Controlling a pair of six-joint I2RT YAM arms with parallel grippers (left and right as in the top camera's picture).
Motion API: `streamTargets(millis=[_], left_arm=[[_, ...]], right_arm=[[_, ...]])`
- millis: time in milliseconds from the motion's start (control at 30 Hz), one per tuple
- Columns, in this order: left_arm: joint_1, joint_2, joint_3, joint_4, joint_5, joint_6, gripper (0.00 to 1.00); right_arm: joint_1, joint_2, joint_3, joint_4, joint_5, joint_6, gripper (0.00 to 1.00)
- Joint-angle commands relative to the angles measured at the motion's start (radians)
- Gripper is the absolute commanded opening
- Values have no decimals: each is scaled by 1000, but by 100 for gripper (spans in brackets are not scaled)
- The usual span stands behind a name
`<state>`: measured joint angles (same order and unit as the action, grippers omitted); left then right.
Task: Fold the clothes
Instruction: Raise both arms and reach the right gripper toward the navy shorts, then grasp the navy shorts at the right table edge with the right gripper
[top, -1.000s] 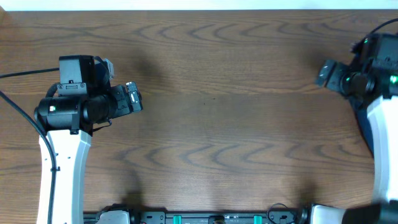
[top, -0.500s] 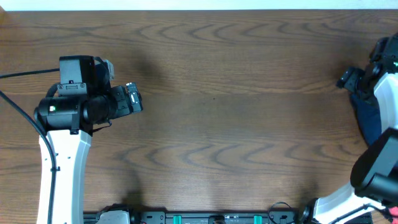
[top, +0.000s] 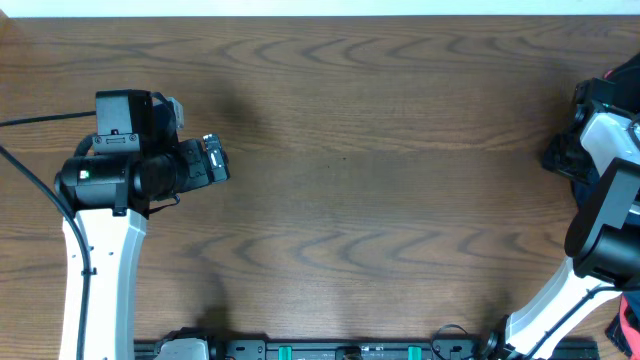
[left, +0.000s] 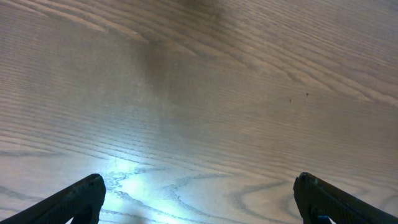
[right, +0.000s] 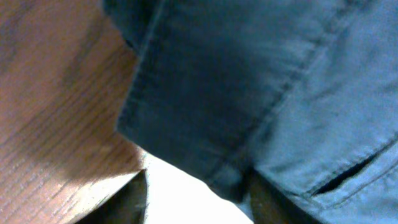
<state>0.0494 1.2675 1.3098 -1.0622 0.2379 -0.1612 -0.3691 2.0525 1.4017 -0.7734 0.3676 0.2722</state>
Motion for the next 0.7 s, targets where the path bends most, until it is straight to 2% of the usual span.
streamTargets(millis=[0, 67, 133, 167, 233, 667], left_arm=[[0, -2, 18, -2, 13, -8, 98], [0, -2, 18, -2, 13, -8, 98], [0, -2, 18, -2, 13, -8, 98], [0, -2, 18, -2, 13, -8, 98], [0, -2, 18, -3, 13, -8, 98], [0, -2, 18, -3, 13, -8, 98]], right_arm=[[-5, -37, 32, -8, 44, -3, 37], [-5, -57, 47, -14, 79, -3, 38], [-5, -82, 63, -14, 114, -3, 61], [-5, -93, 68, -11, 114, -3, 69], [-5, -104, 70, -5, 103, -8, 75], [-3, -1, 69, 29, 45, -44, 83]])
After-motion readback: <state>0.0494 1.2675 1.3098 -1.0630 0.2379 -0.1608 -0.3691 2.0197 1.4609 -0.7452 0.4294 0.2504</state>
